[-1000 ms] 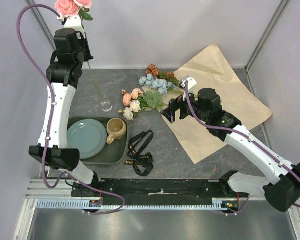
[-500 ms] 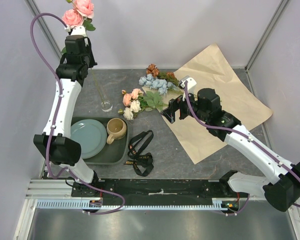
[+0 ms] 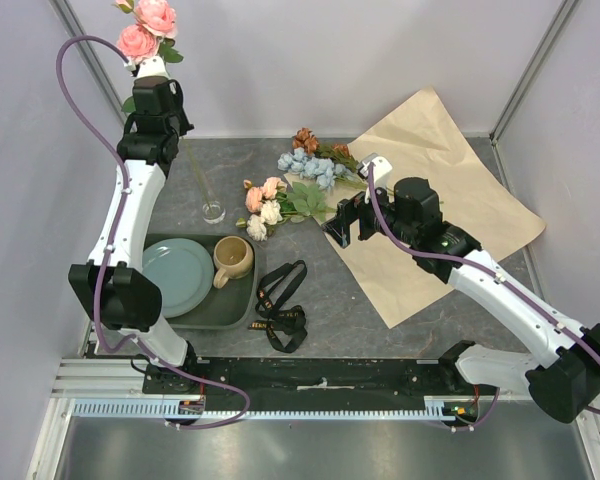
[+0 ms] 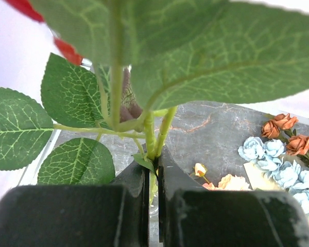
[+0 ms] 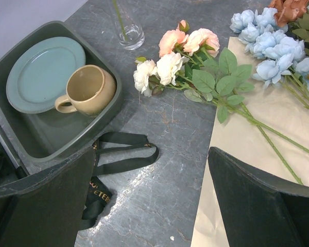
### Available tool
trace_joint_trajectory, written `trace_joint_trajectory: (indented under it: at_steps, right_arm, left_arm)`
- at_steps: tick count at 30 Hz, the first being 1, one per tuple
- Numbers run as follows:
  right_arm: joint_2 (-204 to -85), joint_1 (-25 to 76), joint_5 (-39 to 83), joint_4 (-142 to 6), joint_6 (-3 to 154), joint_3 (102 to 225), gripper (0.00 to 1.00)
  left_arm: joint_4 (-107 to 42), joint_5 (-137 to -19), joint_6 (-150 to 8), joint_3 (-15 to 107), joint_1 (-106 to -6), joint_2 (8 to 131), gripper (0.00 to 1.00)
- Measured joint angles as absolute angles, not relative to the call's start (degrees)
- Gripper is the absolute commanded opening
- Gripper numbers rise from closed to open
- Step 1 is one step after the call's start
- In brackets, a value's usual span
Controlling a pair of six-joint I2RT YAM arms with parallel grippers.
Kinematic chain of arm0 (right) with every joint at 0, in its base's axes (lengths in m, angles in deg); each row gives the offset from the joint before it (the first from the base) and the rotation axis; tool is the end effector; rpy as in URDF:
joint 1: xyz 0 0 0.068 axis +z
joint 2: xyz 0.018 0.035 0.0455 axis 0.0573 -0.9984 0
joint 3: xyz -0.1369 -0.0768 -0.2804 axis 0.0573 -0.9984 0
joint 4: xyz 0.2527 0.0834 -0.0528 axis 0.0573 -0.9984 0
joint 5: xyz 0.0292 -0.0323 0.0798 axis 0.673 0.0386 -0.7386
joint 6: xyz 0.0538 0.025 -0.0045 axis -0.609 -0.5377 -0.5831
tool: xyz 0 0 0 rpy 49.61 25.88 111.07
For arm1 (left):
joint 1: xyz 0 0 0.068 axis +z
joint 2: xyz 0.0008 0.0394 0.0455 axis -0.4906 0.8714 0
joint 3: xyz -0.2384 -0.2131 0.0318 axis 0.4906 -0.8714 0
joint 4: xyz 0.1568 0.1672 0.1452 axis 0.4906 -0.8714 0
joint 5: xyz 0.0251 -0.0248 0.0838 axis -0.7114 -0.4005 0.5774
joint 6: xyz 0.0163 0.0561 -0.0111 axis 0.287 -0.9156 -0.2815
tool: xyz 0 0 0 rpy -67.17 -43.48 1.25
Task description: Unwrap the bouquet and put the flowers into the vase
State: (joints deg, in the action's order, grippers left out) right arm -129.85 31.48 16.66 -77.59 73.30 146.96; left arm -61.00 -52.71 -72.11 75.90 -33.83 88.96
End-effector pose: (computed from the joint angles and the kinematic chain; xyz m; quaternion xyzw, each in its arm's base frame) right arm 0.2135 0.1605 0.3906 -0.2475 0.7680 0.3045 0.5062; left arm 0.4009 -0.0183 0.4800 -0.1299 0.8008 0.0449 0.5829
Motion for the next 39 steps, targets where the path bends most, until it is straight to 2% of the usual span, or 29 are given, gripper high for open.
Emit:
trace_joint_trajectory:
  at_steps: [39]
  right_arm:
    - [-131.09, 31.48, 15.37, -77.17, 72.69, 146.65, 0.98]
  left_arm:
    - [-60.76, -51.63, -69.12, 69.56, -33.24, 82.06, 0.02]
